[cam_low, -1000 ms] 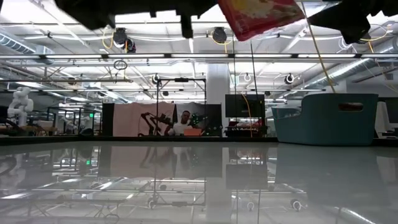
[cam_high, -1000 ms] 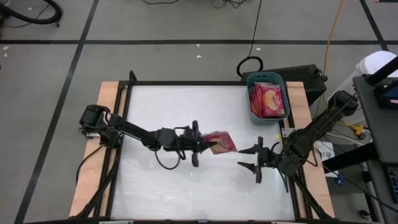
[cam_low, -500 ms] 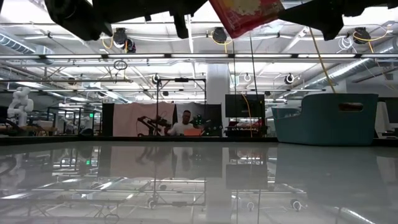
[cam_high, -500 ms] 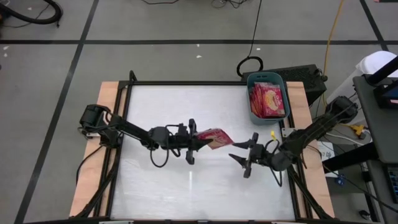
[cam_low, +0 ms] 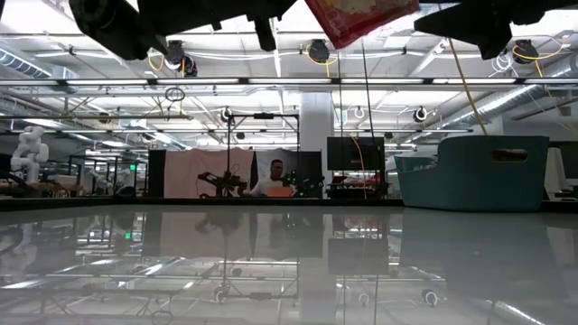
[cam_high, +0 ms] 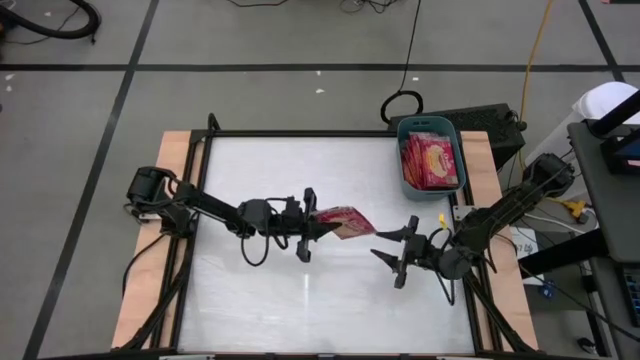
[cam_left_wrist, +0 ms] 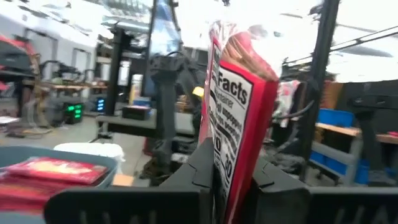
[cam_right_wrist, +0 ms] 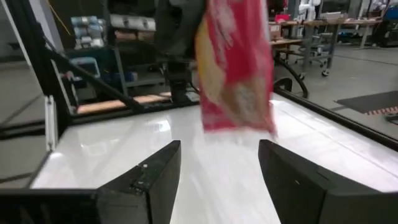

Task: Sort popcorn bags into baskets
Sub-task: Put the red popcorn bag into the blue bin

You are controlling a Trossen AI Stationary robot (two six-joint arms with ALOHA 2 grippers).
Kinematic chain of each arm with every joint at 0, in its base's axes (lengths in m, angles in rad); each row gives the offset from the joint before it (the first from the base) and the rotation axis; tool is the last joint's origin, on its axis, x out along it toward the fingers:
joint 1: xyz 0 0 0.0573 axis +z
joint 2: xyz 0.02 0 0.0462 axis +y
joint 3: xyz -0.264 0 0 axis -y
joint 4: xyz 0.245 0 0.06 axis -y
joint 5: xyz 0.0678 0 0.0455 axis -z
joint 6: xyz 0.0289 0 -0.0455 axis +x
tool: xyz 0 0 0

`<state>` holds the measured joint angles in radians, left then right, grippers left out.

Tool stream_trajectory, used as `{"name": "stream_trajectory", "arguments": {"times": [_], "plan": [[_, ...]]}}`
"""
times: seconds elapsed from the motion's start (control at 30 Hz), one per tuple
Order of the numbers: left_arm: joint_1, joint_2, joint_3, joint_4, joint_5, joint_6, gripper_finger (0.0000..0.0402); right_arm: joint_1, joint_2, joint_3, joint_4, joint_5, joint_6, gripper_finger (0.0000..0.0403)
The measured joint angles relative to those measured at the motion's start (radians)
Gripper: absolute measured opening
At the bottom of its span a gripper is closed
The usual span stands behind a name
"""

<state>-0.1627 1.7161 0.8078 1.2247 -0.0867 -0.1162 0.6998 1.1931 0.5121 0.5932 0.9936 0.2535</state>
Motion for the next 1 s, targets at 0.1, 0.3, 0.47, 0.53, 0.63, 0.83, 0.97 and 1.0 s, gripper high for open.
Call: {"name": "stream_trajectory", "arguments": {"times": [0.1, 0.3, 0.47, 0.53, 0.63, 0.83, 0.97, 1.0], "plan": [[0.004, 0.0, 0.0, 0.0, 0.041, -0.021, 0.002, -0.004, 0.0, 0.0, -0.022, 0.0, 0.013, 0.0208], [-0.008, 0.0, 0.0, -0.055, 0.086, -0.048, 0.0035, -0.029, 0.0, 0.0, 0.031, -0.013, 0.002, 0.0208], [-0.024, 0.0, 0.0, -0.053, 0.059, -0.034, 0.0032, -0.065, 0.0, 0.0, 0.111, -0.108, -0.037, 0.0204], [-0.023, 0.0, 0.0, -0.052, 0.048, -0.024, 0.0025, -0.081, 0.0, 0.0, 0.106, -0.108, -0.038, 0.0193], [-0.016, 0.0, 0.0, -0.053, 0.025, -0.024, 0.0021, -0.109, 0.01, 0.0, 0.102, -0.115, -0.038, 0.0156], [0.004, 0.0, 0.0, -0.055, 0.024, -0.023, 0.0043, -0.164, 0.038, 0.0, 0.109, -0.214, -0.03, 0.0053], [0.007, 0.0, 0.0, -0.069, 0.024, -0.015, 0.0042, -0.166, 0.039, 0.0, 0.108, -0.212, -0.041, 0.0009], [0.006, 0.0, 0.0, -0.074, 0.024, -0.009, 0.0043, -0.166, 0.034, -0.001, 0.105, -0.211, -0.041, 0.0011]]}}
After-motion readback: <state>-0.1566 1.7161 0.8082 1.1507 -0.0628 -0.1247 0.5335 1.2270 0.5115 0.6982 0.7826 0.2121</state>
